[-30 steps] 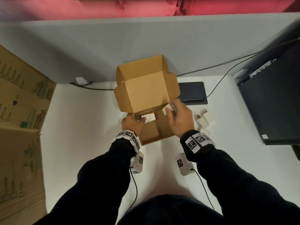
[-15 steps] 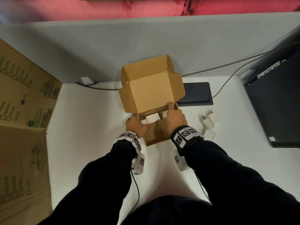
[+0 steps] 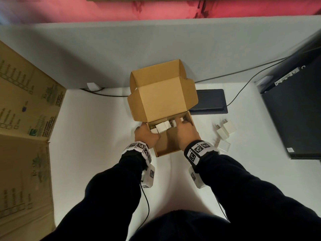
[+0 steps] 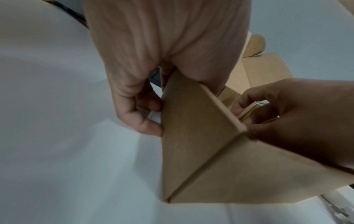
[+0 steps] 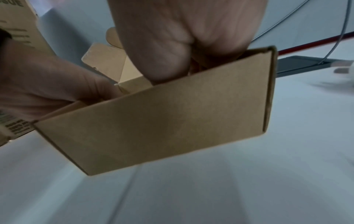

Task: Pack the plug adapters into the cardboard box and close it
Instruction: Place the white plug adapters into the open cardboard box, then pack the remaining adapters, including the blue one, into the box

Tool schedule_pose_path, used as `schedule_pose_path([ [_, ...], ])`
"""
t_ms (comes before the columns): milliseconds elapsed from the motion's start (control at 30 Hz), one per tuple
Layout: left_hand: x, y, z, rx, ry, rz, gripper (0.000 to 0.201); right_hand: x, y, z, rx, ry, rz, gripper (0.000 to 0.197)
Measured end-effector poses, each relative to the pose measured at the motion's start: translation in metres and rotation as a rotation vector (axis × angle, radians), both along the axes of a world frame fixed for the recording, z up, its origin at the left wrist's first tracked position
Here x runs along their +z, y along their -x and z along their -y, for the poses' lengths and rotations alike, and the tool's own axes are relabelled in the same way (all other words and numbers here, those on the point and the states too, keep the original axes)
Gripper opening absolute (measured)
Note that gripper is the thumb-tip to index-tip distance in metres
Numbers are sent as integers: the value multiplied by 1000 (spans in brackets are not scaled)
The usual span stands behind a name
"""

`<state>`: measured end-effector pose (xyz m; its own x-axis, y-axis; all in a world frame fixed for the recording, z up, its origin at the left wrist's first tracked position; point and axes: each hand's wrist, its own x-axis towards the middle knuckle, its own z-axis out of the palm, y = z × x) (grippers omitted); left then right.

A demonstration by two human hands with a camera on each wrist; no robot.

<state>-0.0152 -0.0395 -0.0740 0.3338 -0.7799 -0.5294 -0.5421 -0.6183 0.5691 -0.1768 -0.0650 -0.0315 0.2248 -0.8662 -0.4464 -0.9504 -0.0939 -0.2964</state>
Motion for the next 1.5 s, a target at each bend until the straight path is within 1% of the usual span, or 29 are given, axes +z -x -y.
schedule_pose_path([
  [100, -1, 0, 0, 1, 7, 0, 49, -4, 0, 0, 66, 22, -2, 41],
  [200, -1, 0, 0, 7, 18, -9, 49, -8, -2, -3, 97, 53, 20, 47],
  [267, -2, 0, 0, 9, 27, -12, 53, -12, -7, -6, 197, 78, 18, 54],
  [333, -1, 0, 0, 6, 43, -9, 56, -13, -12, -9, 273, 81, -11, 57],
  [500, 1, 0, -2, 6, 53, -2, 56, -13, -11, -12, 329, 182, -39, 37],
  [733, 10, 4, -2, 8, 75, 5, 50, -11, 0, -8, 372, 215, 12, 36],
  [766, 10, 5, -2, 7, 72, 8, 49, -8, 3, -7, 362, 249, 47, 35],
  [833, 10, 4, -1, 5, 52, 7, 49, -2, 15, -8, 290, 352, 186, 32],
  [900, 8, 2, 0, 18, 18, -26, 53, 0, 37, -9, 156, 455, 329, 27],
  [966, 8, 1, 0, 32, 8, -63, 59, 2, 68, -8, -37, 539, 380, 23],
  [1000, 8, 1, 0, 40, 8, -78, 61, 3, 85, -6, -144, 546, 358, 24],
  [1033, 9, 1, -1, 49, 12, -91, 62, 2, 100, -3, -238, 502, 299, 27],
  [1066, 11, 1, -1, 57, 19, -100, 61, 1, 114, -1, -299, 403, 200, 30],
  [1100, 12, 1, -3, 66, 25, -106, 60, 0, 125, 0, -312, 277, 68, 34],
  [1133, 14, 1, -4, 78, 29, -110, 58, -3, 133, 0, -286, 162, -57, 37],
  [1166, 14, 0, -6, 90, 30, -114, 54, -5, 138, -2, -250, 89, -146, 39],
  [1200, 15, -1, -8, 101, 27, -120, 49, -8, 140, -4, -232, 58, -195, 38],
  [1266, 16, -4, -14, 122, 16, -138, 37, -13, 140, -9, -246, 72, -212, 35],
  [1300, 17, -5, -17, 138, 11, -158, 36, -15, 139, -11, -249, 87, -212, 35],
  [1366, 19, -7, -21, 187, 0, -230, 44, -18, 137, -13, -242, 103, -212, 36],
  [1433, 18, -8, -24, 242, -3, -325, 62, -17, 135, -13, -269, 110, -183, 35],
  [1466, 18, -9, -24, 267, -6, -369, 67, -14, 134, -13, -301, 115, -149, 34],
  [1500, 21, -9, -25, 287, -10, -406, 67, -10, 133, -12, -335, 130, -105, 33],
])
